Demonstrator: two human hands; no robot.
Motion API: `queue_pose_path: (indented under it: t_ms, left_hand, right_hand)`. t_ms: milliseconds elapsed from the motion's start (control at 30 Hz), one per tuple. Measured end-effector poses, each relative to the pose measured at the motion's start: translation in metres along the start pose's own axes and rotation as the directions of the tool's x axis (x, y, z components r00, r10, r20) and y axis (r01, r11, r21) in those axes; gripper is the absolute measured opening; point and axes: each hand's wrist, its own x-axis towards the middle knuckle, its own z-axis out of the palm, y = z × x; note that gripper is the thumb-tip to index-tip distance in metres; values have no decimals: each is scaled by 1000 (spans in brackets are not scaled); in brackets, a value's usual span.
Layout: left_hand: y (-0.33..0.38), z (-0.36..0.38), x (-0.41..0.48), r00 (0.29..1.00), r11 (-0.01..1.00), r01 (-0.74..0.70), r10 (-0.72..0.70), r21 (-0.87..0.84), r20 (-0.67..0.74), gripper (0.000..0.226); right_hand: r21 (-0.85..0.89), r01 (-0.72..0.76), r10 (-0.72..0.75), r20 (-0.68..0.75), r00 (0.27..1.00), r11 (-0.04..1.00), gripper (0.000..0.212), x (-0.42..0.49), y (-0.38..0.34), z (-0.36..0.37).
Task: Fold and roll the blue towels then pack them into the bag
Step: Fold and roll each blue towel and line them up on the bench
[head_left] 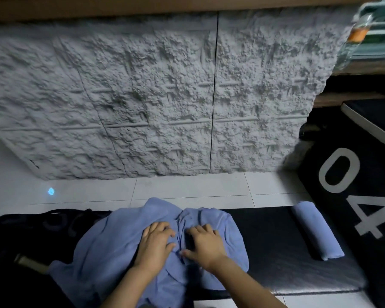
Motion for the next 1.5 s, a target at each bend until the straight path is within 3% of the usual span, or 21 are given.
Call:
queue_pose_path:
  t_ms: [100,200,233,300,400,533,600,667,700,767,833,900,1033,1167,1233,1300,1367,1433,1500]
  left_hand:
    - [-6,-3,0,999,999,34,-34,-35,-1,33]
    - [-12,-4,0,1000,996,20,-19,-89,11,23]
    - [-14,-4,1,1000,995,18,-17,-98,6,24]
    - [-13,-7,2,999,992,42,-39,-123,26,25]
    - [-3,-13,6,994,985,99,-91,-144,63,36]
    - [32,-30,18,987,965,143,-123,-221,103,64]
    - [54,-40,22,990,918,101,-56,-384,126,59]
    - [77,-51,23,992,788,122,-81,-604,95,33]
    - [89,-62,22,985,674,167,-139,-720,99,21]
    - [111,-86,23,946,291,302,-212,-908,247,17]
    - [125,-108,26,883,-107,425,-169,-899,437,15]
    - [133,-128,30,864,-268,434,-147,-860,481,23]
    - [151,-156,38,895,-206,356,-204,-911,396,19]
    - [168,-179,41,914,-207,294,-224,-933,338,11]
    - [176,-188,36,921,-146,273,-245,-951,302,4]
    - [180,-193,33,940,-24,217,-263,-976,215,6]
    - [180,-200,33,968,195,148,-228,-970,102,8]
    - [179,-211,32,993,377,96,-97,-921,64,7]
    - [179,-225,30,996,473,51,43,-879,80,7]
  right_hand:
    - [40,-76,78,-66,995,996,20,6,-9,2]
    - [301,-138,182,-126,975,944,9,10,-1,-5]
    - [453,-148,231,-131,964,879,7,10,3,-11]
    - [777,-114,313,-111,943,619,13,6,10,-34]
    - [968,-31,322,-53,945,249,17,-8,18,-76]
    - [997,14,212,-30,977,74,21,-29,26,-121]
    - [997,55,171,-63,983,49,20,-41,24,-142]
    - [994,106,154,-111,982,38,18,-54,22,-160]
    - [990,132,155,-137,978,41,17,-59,22,-167]
    - [981,178,180,-190,965,80,16,-71,24,-178]
    - [970,202,214,-228,950,136,15,-82,27,-185]
    - [960,222,233,-258,938,169,13,-93,26,-190]
    - [929,265,199,-320,926,258,13,-112,19,-195]
    - [880,256,59,-303,951,401,7,-130,21,-186]
    - [839,225,-33,-241,970,495,22,-139,21,-179]
    - [797,218,-59,-224,973,563,34,-144,17,-186]
    - [790,296,-1,-350,937,537,21,-144,10,-208]
    - [775,388,60,-478,877,500,10,-140,2,-238]
    - [729,418,-4,-495,869,542,16,-133,-4,-262]
